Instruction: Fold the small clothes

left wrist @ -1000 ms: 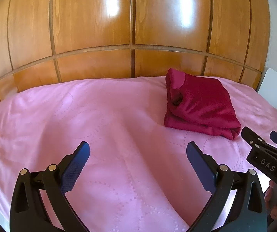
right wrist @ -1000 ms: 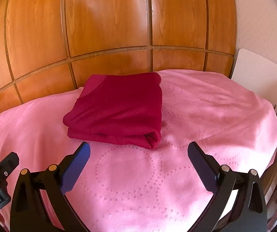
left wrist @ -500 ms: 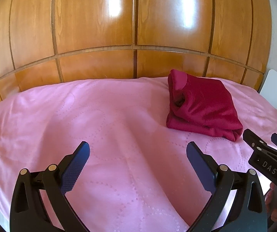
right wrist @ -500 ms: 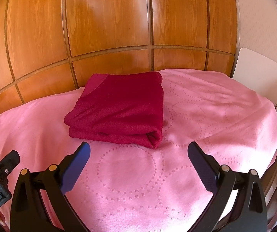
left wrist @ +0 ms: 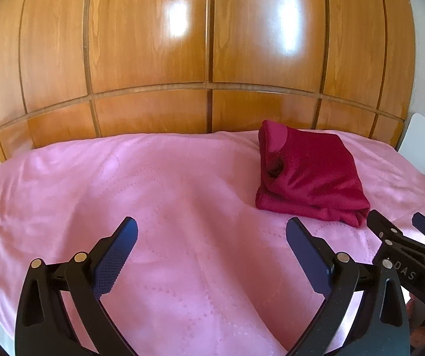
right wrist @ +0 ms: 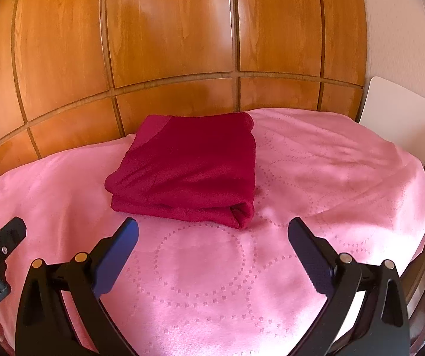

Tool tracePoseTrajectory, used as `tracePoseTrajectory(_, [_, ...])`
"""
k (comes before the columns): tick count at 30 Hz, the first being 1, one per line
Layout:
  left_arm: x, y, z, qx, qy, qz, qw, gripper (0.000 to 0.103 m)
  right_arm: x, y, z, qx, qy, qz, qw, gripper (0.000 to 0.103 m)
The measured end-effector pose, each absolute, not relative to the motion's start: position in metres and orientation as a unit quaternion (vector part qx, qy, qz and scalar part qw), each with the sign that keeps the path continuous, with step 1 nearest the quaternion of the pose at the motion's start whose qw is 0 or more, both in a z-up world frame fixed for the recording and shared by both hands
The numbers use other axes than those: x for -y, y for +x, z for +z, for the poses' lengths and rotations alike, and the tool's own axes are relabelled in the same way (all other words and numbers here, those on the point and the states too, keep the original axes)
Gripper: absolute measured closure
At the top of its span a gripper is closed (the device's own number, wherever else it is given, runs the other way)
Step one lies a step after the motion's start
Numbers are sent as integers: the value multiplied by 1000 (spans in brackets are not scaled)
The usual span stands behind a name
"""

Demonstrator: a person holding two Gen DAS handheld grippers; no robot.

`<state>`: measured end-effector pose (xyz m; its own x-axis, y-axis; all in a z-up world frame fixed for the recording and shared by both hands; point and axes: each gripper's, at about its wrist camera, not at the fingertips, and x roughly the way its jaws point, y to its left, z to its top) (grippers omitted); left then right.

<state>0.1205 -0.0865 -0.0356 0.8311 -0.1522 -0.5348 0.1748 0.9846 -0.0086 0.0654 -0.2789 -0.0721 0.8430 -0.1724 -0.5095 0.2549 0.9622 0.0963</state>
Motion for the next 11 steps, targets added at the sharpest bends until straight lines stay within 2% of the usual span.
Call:
tracePoseTrajectory(6, [84, 129, -43, -305, 5, -88, 948, 4, 282, 68, -73, -262, 83, -113, 955, 2])
tracePoseTrajectory(11, [83, 126, -43, -295, 5, -76, 953, 4, 277, 68, -71, -263, 77, -106, 956, 2])
